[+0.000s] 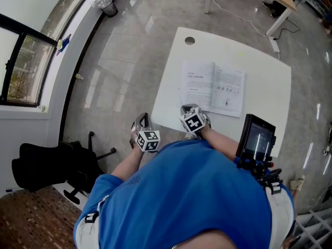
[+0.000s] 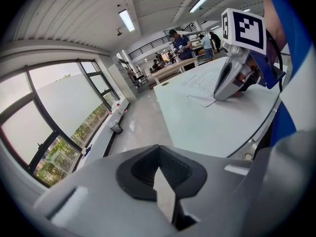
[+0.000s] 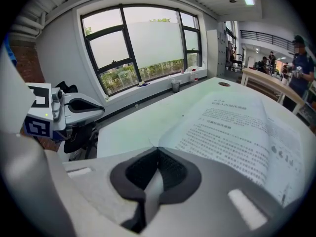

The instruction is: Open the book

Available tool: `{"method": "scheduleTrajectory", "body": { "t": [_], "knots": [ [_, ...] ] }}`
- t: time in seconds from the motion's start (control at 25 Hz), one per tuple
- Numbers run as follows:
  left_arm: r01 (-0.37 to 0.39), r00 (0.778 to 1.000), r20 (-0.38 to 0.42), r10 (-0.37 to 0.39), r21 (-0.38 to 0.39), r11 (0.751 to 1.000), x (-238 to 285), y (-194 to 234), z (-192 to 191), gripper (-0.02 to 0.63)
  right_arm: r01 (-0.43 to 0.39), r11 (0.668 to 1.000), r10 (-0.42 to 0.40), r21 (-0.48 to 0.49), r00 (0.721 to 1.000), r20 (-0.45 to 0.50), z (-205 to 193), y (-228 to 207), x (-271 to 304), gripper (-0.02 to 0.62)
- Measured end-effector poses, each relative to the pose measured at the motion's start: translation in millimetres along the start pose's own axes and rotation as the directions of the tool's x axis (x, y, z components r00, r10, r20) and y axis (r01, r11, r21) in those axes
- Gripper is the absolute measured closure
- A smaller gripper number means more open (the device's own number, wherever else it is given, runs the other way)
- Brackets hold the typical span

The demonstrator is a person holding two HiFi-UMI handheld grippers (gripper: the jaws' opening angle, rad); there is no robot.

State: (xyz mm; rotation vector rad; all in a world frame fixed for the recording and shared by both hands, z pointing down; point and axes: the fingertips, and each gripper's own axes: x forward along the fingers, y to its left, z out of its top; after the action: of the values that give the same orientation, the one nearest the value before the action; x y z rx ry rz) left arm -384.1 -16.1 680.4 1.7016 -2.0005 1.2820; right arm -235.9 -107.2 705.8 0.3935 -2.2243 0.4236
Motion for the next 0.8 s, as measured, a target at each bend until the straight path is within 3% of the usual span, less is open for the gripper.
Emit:
{"method": "scheduleTrajectory", "body": {
  "t": [0.32, 0.56, 0.8],
  "knots": [
    [0.004, 1.0, 0.002, -0.004, 0.01, 1.0, 16.1, -1.6, -1.3, 0.598, 0.004, 1.0, -0.004, -0.021, 1.0, -0.006, -1.2, -5.2, 18.8, 0.588],
    [0.006, 1.0, 0.011, -0.006, 0.015, 1.0, 18.4, -3.4, 1.2, 0.598, -0.048, 0.997, 0.046, -0.055, 0.999, -0.024, -5.5, 9.9, 23.9, 0.58],
    [0.017, 0.999, 0.038, -0.018, 0.025, 1.0, 17.6, -10.2, 7.1, 0.598, -0.038, 0.999, 0.039, -0.032, 0.999, 0.019, -4.2, 8.2, 17.0, 0.58]
  ]
}}
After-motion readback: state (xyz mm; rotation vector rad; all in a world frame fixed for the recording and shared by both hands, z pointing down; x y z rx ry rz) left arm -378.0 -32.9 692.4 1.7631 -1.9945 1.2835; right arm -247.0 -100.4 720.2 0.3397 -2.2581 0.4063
